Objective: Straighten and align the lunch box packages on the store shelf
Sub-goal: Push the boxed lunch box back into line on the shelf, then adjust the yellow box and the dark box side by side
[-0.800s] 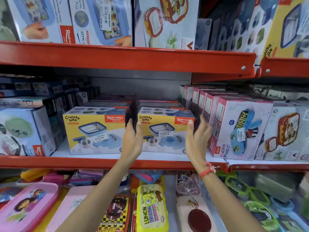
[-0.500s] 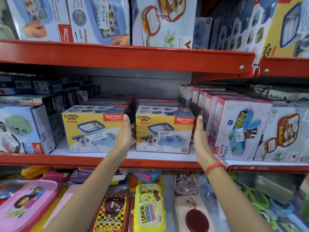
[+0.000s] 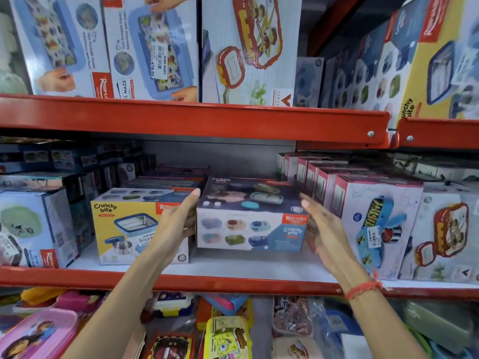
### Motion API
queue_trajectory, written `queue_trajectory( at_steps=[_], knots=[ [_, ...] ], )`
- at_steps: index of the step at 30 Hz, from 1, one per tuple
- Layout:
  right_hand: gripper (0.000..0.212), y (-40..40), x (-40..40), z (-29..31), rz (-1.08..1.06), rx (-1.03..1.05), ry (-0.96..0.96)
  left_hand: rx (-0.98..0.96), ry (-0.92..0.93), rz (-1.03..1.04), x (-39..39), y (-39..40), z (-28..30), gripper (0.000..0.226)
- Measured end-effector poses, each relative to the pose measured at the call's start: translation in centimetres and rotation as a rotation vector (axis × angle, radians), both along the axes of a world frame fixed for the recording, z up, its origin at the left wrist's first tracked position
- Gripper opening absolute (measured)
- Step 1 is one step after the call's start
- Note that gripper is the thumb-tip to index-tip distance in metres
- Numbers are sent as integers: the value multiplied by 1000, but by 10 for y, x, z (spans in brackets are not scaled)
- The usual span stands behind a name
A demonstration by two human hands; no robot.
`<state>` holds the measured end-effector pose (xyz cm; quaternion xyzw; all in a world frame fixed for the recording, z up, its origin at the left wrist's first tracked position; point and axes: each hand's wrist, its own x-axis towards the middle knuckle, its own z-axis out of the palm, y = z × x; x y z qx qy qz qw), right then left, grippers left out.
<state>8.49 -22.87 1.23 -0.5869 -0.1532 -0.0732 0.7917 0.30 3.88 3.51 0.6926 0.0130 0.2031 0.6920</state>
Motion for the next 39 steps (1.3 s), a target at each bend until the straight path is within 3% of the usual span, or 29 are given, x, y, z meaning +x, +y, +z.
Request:
queue_trajectory(
  at_steps=[4, 8, 14, 22, 25, 28, 31, 34, 36, 39],
  knots=[
    [48, -5, 6, -12, 37, -65, -26, 87, -19, -36, 3, 0, -13, 14],
    [59, -1, 7, -24, -51, -202, -97, 198, -34, 44, 15, -1, -39, 46],
    [50, 20, 4, -50, -289, -273, -154, 254, -48, 237, 28, -16, -72, 50],
    [45, 28, -4, -58, -382, -363, -148, 440, -91, 303, 33, -6, -85, 50],
    [43, 39, -20, -54, -639, -553, -274, 507, -158, 300, 20, 4, -83, 45],
    [27, 66, -34, -43, -764, -534, -422, 545, -259, 281, 0, 23, -75, 27],
    [12, 102, -48, -23, -615, -458, -485, 490, -349, 364, -21, 55, -65, 21],
    [17, 145, -58, -6, -291, -471, -372, 420, -452, 641, -37, 97, -56, 23],
    [37, 176, -56, 1, -74, -451, -200, 316, -404, 730, -46, 122, -47, 28],
    [83, 215, -50, 5, 114, -453, 115, 287, -51, 677, -46, 154, -44, 51]
  ],
)
